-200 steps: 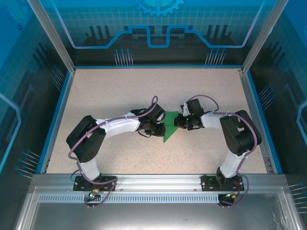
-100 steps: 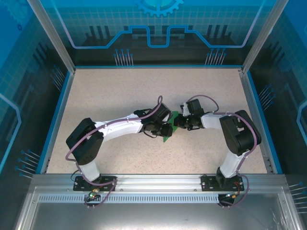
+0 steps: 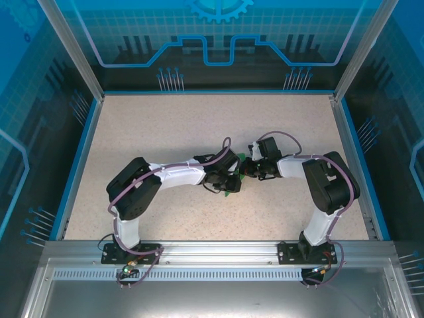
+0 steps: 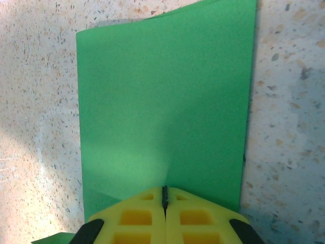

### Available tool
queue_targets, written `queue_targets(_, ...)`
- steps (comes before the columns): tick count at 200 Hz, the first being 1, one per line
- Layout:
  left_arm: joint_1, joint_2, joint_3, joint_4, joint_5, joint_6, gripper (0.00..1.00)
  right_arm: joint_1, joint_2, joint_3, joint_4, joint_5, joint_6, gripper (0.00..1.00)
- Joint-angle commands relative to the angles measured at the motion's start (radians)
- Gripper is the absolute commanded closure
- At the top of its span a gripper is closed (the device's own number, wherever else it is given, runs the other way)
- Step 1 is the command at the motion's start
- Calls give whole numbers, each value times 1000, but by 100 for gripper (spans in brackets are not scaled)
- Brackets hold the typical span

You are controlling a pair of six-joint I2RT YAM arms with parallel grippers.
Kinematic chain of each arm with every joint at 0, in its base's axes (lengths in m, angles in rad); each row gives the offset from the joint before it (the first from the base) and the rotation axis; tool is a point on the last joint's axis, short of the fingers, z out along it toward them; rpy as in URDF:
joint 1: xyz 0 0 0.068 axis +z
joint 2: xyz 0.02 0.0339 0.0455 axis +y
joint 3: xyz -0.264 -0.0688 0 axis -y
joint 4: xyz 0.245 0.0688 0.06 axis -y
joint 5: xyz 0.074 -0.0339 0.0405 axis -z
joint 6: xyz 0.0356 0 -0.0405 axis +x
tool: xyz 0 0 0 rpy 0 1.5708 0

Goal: Fold a paper plane with a square sheet of paper (pick it up from the middle)
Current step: Third fold the triangle at the center of the table.

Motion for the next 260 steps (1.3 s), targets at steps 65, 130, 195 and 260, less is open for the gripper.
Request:
queue_targets(65, 28, 34, -21, 49, -7, 8, 85, 8, 68, -32, -109, 20, -38, 95)
queue_targets(130, 54, 32, -62, 81, 17, 5, 85, 5, 69, -26, -122, 21, -50, 95)
queue_targets(195, 62, 49, -81, 107, 35, -1, 86, 5, 36, -16, -134, 15, -47, 92)
queue_targets(260, 63, 33, -103, 120, 45, 3, 86, -13, -130, -44, -146, -40, -2, 81)
